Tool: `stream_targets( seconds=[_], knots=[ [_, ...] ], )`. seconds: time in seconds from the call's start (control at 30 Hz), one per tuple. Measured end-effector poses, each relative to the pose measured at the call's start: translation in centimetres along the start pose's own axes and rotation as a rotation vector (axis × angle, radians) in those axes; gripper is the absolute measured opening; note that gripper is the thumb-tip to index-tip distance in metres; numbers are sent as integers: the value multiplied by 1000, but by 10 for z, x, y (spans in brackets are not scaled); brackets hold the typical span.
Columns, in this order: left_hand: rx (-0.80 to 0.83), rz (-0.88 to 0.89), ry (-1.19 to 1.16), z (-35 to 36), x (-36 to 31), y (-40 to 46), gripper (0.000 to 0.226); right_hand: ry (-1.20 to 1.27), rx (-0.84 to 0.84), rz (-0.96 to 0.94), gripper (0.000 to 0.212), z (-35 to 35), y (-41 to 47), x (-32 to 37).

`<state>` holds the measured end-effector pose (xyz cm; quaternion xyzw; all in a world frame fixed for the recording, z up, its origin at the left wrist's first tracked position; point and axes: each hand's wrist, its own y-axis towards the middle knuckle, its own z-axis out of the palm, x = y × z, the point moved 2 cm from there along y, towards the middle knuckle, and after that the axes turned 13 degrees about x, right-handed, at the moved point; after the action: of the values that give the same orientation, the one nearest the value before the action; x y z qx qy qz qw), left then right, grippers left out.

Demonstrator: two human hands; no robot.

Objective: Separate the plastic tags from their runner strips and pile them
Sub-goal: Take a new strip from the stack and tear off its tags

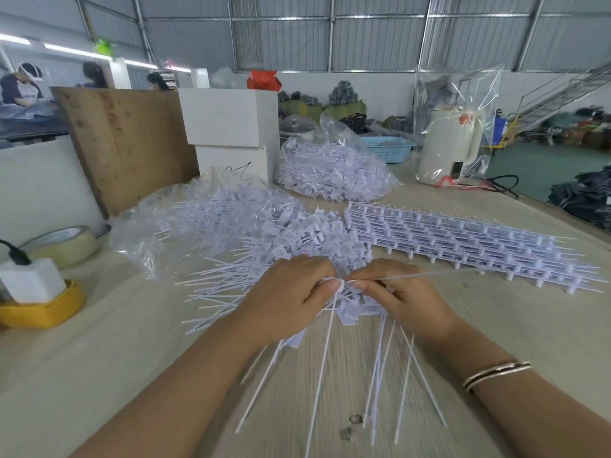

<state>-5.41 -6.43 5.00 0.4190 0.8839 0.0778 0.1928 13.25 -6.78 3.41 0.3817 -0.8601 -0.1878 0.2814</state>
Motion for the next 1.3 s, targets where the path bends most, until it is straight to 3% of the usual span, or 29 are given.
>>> stream_targets(
  seconds=[0.1, 0.2, 0.3, 0.37, 0.5, 0.6, 0.7, 0.87, 0.93, 1.0, 1.1, 1.2, 1.3],
  knots=[
    [31, -24, 24, -4, 2, -3, 29, 54, -28, 54, 17, 0, -1, -4],
    [-57, -99, -110, -20, 12, -10, 24, 200, -205, 238, 31, -14, -10, -25],
    [-170, -116, -202, -31, 19, -13, 17, -40, -3, 176, 17, -18, -10, -23],
    [-186, -139, -159, -30, 18, -12, 15, -144, 72, 88, 22, -12, -4, -20],
    [-217, -234, -172, -25, 25, -9, 15, -176, 210, 7, 28, 0, 0, -17],
    [-224, -309, -193, -25, 33, -7, 29, -178, 282, 18, 39, 0, -2, -23],
    [-157, -277, -47, -19, 33, -6, 29, -124, 324, 69, 49, 1, -4, -26],
    [-82, -189, 199, 4, 13, -1, 36, -203, 85, 30, 46, -8, 1, -9],
    [-81, -197, 246, 13, 6, 4, 34, -256, 66, -20, 43, 1, 6, 3],
    [-118, -212, 163, 16, 0, 6, 29, -358, 58, -67, 45, 9, 9, 11],
    [-158, -203, -8, 17, -4, 5, 29, -507, -74, -153, 26, 5, 9, 15],
    [-152, -209, 44, 13, -5, 4, 31, -547, -134, -183, 26, 4, 7, 14],
    [-152, -314, 81, 4, -1, 1, 41, -435, -205, -99, 25, 0, 5, 9]
  ],
)
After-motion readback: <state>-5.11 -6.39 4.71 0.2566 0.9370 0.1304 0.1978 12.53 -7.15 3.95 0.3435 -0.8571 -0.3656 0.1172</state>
